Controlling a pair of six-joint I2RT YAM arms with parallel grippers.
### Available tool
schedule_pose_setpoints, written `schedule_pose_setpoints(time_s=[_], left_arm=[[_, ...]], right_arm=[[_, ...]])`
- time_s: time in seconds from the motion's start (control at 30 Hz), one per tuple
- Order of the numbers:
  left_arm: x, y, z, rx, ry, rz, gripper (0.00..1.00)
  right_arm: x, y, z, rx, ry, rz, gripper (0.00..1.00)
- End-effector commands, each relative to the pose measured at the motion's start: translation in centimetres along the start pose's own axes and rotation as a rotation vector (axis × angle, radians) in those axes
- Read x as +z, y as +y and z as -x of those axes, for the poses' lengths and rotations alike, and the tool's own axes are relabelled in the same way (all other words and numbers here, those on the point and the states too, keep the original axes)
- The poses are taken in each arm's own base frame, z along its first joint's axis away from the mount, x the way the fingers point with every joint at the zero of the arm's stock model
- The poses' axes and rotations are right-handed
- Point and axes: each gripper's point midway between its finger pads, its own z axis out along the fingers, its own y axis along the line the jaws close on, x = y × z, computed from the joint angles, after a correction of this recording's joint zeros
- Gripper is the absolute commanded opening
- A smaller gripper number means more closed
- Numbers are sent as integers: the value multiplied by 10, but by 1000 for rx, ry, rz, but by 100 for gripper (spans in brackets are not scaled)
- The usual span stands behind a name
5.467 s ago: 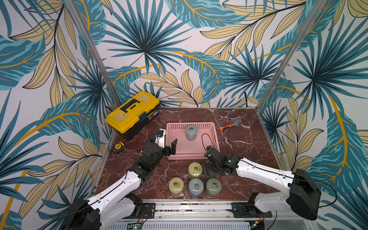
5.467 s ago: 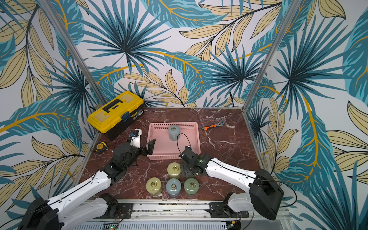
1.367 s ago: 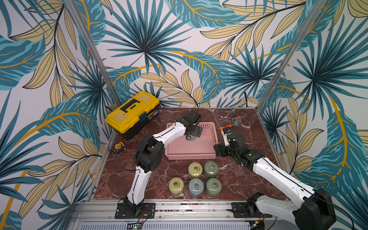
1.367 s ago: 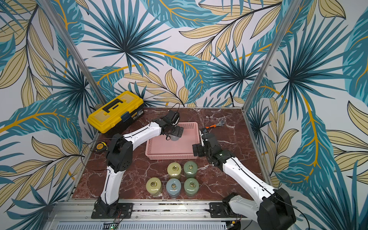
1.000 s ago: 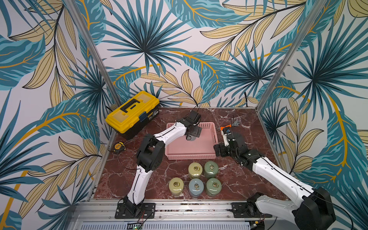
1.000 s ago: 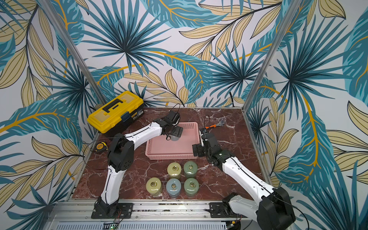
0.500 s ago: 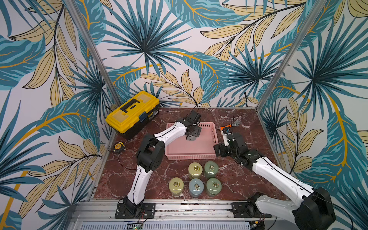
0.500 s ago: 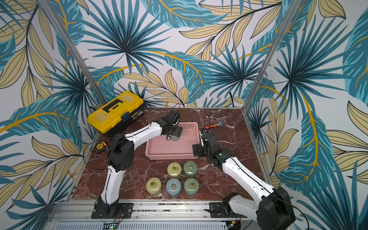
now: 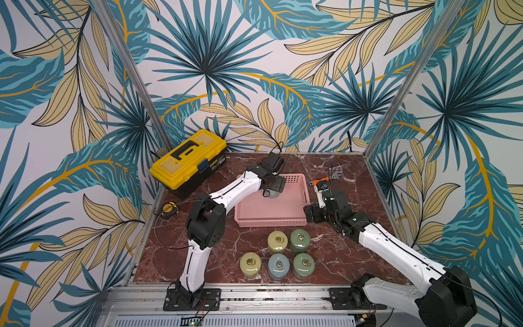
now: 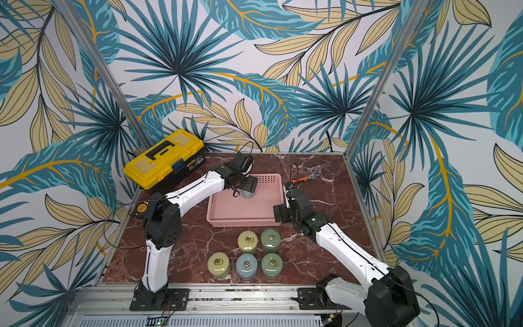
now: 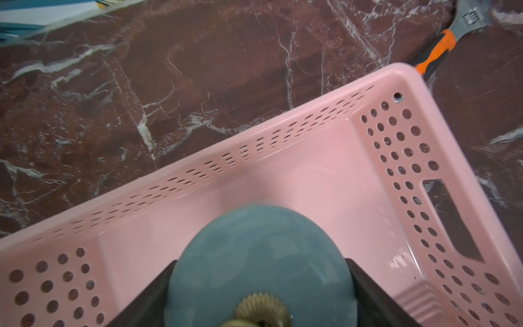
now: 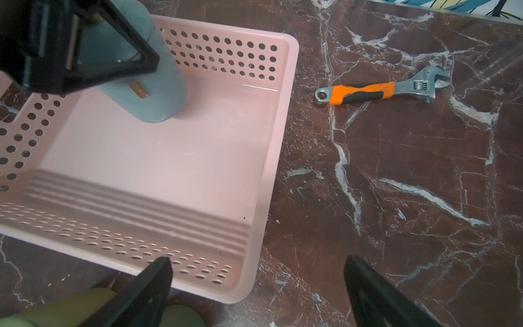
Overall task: Take the tea canister out of the basket
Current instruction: Pick up the tea canister from the basket, then place the tea canister at the center of the board.
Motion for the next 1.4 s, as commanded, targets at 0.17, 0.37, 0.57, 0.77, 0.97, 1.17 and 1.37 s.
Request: schedule_pose_setpoints(time_s=[0.17,0.37,0.57,0.77,0.97,1.17,1.37], left_arm=[[-45,-1,18,3,-93,-19,45],[-56,0,18,3,-104,-20,45],[-67,0,14,5,-100,-25,44],[-87,-1,5,6,-83,-32,44],[-113,2,-10,-2,-91,-42,43],[-131,7,-31,-11,-85,-43,43],[-146,11,-52,-12,-72,-42,43]], right_arm=[[4,-3,-6,1,7,-15,99],[4,-4,-6,1,8,-19,99],[4,-4,-6,2,4,-20,99],[4,-4,-6,5,-5,-15,99],[2,-4,-5,8,-13,-13,99],[2,-3,-4,10,-19,-10,99],[2,-3,-5,13,-21,-9,99]])
